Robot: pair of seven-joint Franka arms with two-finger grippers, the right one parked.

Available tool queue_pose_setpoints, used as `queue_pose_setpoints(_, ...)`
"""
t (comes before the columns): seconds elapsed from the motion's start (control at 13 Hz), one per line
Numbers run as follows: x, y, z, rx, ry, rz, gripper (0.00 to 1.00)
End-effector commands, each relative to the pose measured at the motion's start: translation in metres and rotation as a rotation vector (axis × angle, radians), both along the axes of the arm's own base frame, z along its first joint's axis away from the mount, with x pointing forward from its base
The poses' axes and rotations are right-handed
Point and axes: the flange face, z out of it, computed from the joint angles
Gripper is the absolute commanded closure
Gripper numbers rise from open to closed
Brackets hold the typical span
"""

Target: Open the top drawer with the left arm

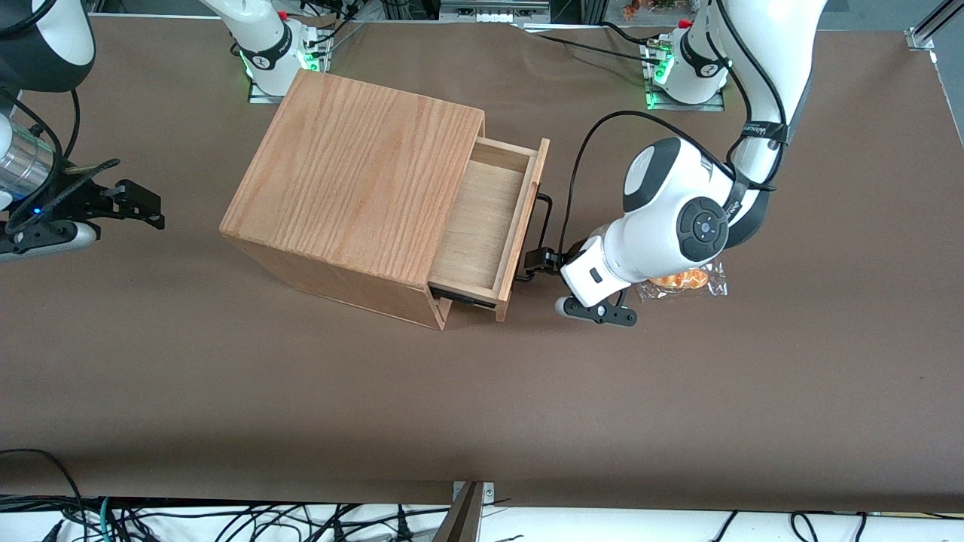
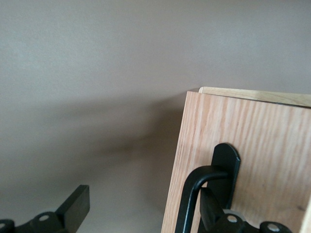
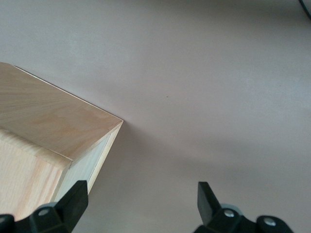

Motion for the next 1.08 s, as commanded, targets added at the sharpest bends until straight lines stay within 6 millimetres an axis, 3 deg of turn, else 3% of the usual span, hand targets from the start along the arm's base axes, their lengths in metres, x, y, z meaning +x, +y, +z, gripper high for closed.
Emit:
queue_pose_setpoints(0.0,0.008,0.009,0.011,-0.023,0.006,0.008,0.00)
queue_pose_setpoints(0.38,0.020,0.031,0.037,-0.021,0.014,0.033,0.00)
queue_pose_setpoints(0.69,0.037,0.111,0.046,0.031,0.057,0.087,0.00)
queue_pose_setpoints(0.85,0.026,0.137,0.084,0.089,0.035,0.047,0.00)
queue_pose_setpoints(1.0,0.021,0.166,0.106,0.125,0.026,0.040,0.00)
